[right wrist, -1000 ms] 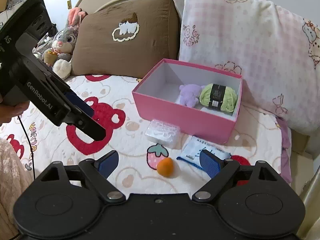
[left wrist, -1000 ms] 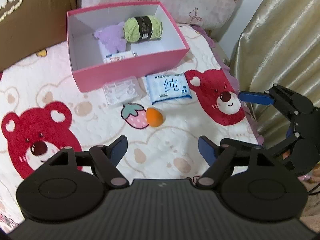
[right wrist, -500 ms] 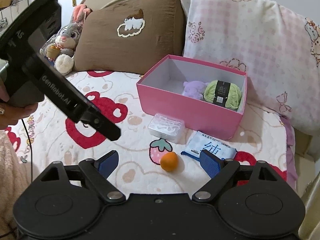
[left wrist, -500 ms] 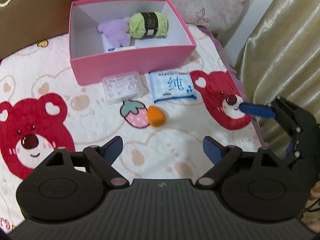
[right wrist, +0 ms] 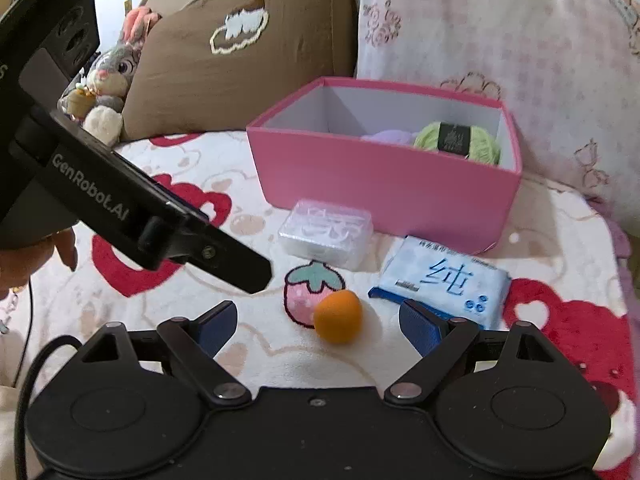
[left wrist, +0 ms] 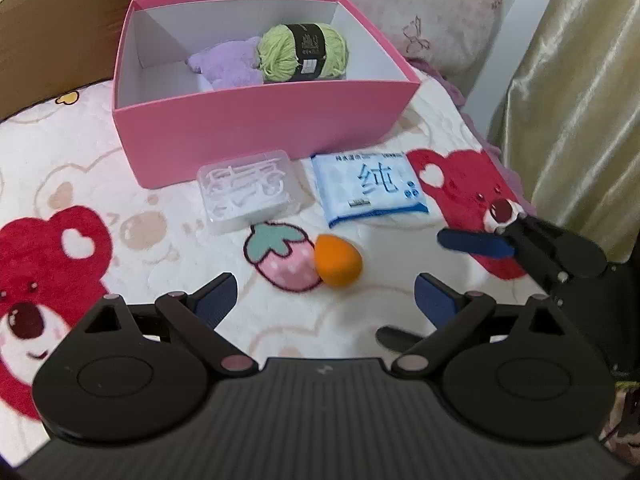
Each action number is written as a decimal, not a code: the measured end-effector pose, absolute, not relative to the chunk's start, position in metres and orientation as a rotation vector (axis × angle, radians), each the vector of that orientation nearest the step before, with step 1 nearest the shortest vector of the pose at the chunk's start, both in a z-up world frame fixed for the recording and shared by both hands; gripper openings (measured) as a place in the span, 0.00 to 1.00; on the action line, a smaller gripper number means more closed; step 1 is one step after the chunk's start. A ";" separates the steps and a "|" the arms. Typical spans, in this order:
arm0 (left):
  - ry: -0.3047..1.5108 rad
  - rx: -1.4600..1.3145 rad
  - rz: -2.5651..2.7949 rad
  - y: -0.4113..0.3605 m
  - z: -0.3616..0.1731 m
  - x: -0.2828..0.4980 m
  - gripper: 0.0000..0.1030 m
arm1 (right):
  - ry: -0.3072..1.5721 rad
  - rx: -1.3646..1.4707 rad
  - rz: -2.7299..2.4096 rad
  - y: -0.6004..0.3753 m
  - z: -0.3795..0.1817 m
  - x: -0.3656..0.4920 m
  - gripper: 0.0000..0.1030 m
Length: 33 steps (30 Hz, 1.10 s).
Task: Organize objects
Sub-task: 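Reach the left tool to the orange sponge and close on it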
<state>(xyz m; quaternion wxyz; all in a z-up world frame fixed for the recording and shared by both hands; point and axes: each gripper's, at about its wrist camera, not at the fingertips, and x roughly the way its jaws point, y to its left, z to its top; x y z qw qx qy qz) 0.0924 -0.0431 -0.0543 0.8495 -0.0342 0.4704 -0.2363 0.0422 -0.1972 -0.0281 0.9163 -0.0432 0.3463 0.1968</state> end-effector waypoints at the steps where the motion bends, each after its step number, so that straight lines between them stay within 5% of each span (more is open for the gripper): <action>1: 0.980 -0.086 -0.497 -0.042 -0.061 0.095 0.93 | 0.712 -0.094 0.400 -0.195 -0.034 0.044 0.88; 17: 0.907 -0.237 -0.545 -0.049 -0.133 0.112 0.91 | 0.665 -0.174 0.337 -0.183 -0.101 0.064 0.84; 22: 0.899 -0.300 -0.577 -0.046 -0.143 0.112 0.51 | 0.661 -0.151 0.327 -0.182 -0.107 0.066 0.58; 24: 0.902 -0.314 -0.588 -0.046 -0.144 0.112 0.40 | 0.639 -0.159 0.327 -0.180 -0.107 0.063 0.39; 25: 0.902 -0.317 -0.605 -0.048 -0.144 0.112 0.33 | 0.637 -0.162 0.327 -0.179 -0.107 0.063 0.39; 33: 0.924 -0.308 -0.630 -0.055 -0.134 0.106 0.30 | 0.651 -0.149 0.289 -0.176 -0.097 0.055 0.37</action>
